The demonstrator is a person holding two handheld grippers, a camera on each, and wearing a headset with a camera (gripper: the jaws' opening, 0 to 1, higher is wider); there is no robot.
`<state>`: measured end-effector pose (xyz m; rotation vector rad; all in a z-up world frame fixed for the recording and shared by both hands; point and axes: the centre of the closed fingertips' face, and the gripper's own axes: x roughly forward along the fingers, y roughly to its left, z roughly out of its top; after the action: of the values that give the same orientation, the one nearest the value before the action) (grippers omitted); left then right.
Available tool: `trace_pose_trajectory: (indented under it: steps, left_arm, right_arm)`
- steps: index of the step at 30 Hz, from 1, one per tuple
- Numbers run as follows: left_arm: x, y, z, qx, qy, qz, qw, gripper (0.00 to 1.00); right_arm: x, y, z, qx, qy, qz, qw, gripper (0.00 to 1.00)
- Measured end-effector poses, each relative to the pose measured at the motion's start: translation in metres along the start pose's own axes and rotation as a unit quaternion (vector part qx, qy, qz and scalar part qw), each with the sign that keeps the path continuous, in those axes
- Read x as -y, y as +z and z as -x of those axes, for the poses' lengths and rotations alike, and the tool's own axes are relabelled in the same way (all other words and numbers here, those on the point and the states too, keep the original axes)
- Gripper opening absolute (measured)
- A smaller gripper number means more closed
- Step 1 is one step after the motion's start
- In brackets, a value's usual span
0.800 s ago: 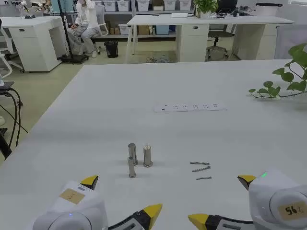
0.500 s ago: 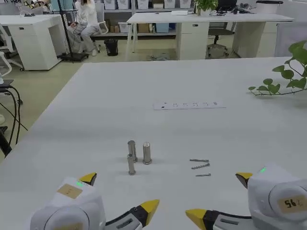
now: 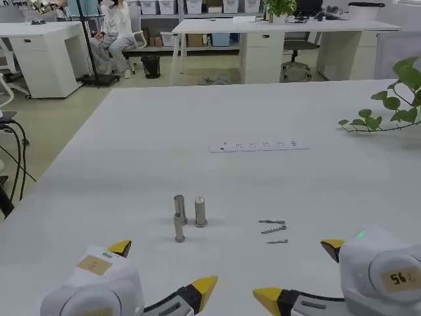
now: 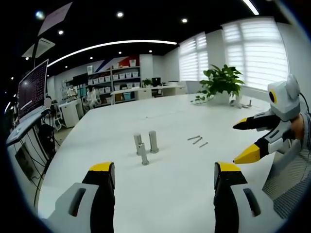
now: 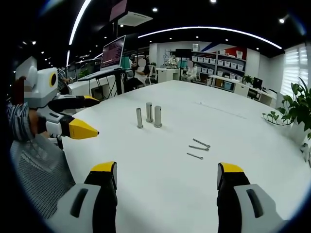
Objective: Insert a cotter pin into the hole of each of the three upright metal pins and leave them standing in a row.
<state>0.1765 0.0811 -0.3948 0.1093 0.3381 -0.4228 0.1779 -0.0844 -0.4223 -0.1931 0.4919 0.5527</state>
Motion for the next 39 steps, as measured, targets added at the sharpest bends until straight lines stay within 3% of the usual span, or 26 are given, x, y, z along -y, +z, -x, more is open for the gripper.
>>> trace_pose_trajectory:
  steps: [29, 39]
  left_arm:
    - [-0.001, -0.0013, -0.0006, -0.003, 0.002, 0.002, 1.0, 0.82]
    - [0.0008, -0.0033, -0.0004, -0.007, 0.0, -0.004, 1.0, 0.81]
  right_arm:
    - [0.0028, 0.0001, -0.0012, 0.001, -0.006, 0.002, 1.0, 0.83]
    - [0.0029, 0.008, 0.0, 0.025, -0.006, 0.002, 0.9997, 0.82]
